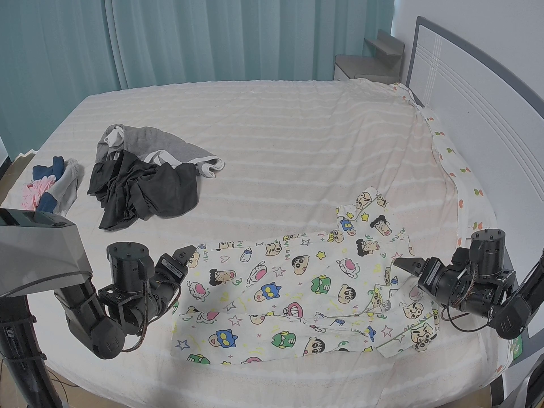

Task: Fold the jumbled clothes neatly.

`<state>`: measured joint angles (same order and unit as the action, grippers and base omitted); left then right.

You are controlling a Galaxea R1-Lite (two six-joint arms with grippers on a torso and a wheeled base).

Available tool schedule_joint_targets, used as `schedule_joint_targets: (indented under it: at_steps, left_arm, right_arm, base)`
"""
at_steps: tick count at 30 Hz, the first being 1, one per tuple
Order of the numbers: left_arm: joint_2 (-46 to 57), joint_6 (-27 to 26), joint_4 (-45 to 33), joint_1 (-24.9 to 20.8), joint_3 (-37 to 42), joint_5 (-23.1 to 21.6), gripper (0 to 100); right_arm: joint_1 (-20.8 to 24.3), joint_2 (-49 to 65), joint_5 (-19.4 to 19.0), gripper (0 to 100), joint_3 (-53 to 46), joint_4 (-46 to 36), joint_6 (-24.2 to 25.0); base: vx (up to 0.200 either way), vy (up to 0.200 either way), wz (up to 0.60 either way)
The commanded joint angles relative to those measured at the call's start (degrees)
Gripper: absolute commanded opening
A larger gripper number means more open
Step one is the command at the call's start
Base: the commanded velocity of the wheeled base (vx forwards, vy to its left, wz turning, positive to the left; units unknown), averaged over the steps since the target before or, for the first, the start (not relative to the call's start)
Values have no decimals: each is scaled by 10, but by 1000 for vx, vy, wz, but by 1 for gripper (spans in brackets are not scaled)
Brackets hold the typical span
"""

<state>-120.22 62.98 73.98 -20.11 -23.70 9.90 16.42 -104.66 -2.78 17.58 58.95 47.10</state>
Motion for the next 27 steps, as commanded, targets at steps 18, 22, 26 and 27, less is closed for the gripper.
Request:
schedule_joint_targets:
  at_steps: [18, 22, 26, 27]
  left_arm:
    - [-58, -263, -234, 68, -239, -25, 100]
    - [-62, -283, -281, 68, -271, -33, 100]
    - [-63, -288, -308, 67, -281, -72, 100]
    - [-62, -293, -315, 66, -284, -76, 100]
  right_arm:
    - [80, 46, 175, 100, -6, 0, -61]
    - [81, 80, 183, 100, -53, 5, -100]
    - [75, 121, 189, 100, -65, 24, -120]
    - [72, 138, 195, 100, -67, 27, -131]
  base:
    - [0, 0, 0]
    - [0, 0, 0]
    - [0, 0, 0]
    - [0, 0, 0]
